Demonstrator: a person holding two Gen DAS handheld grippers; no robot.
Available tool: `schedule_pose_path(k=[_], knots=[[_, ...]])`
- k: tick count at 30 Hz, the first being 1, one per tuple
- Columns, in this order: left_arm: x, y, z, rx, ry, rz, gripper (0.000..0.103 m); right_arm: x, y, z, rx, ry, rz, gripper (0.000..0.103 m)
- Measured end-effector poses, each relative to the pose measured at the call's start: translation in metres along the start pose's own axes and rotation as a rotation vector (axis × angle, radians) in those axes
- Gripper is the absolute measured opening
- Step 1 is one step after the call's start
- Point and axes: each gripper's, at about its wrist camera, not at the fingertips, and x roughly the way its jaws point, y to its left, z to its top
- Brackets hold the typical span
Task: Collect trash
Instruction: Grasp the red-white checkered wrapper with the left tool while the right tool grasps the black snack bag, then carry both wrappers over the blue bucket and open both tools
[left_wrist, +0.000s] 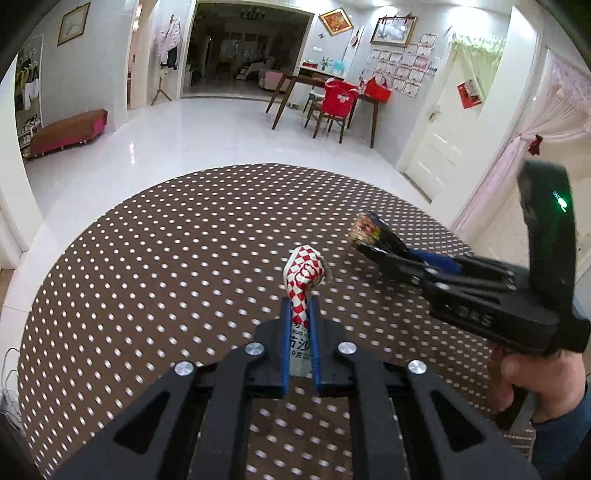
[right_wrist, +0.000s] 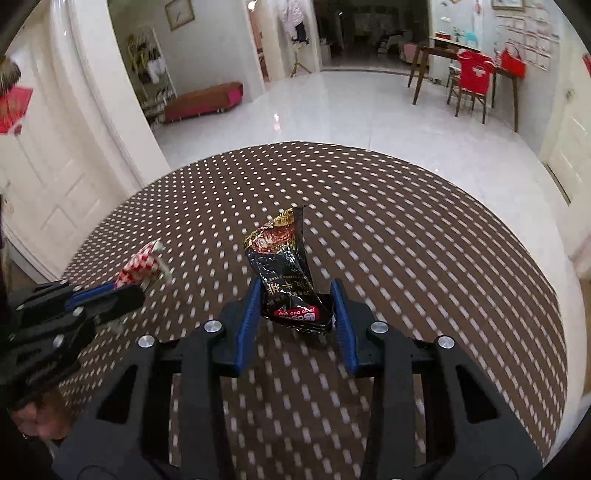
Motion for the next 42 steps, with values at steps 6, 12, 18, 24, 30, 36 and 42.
schedule_pose_path(k=[6,12,18,24,30,36,42], knots=[[-0.008,-0.038,-0.011,0.012,-0.030,-0.042,0.009,-0.062,-0.019,-0.031,0.052,-0.077,0.013,0.037],[-0.017,-0.089,-0.011,0.059,-0.062,-0.070,0.009,-0.118,-0.050,-0.055,0.133,-0.143,0.007,0.037],[-0.024,-0.149,-0.011,0.133,-0.086,-0.107,0.009,-0.174,-0.078,-0.074,0.183,-0.227,-0.033,0.037],[-0.021,-0.205,-0.015,0.189,-0.093,-0.156,0.009,-0.215,-0.107,-0.092,0.232,-0.278,-0.079,0.037],[-0.014,-0.274,-0.024,0.252,-0.087,-0.228,0.009,-0.246,-0.144,-0.117,0.294,-0.301,-0.130,0.037],[0.001,-0.336,-0.040,0.302,-0.058,-0.301,0.009,-0.274,-0.181,-0.145,0.362,-0.322,-0.196,0.037],[0.032,-0.390,-0.059,0.360,0.001,-0.328,0.009,-0.295,-0.227,-0.181,0.465,-0.329,-0.253,0.038]])
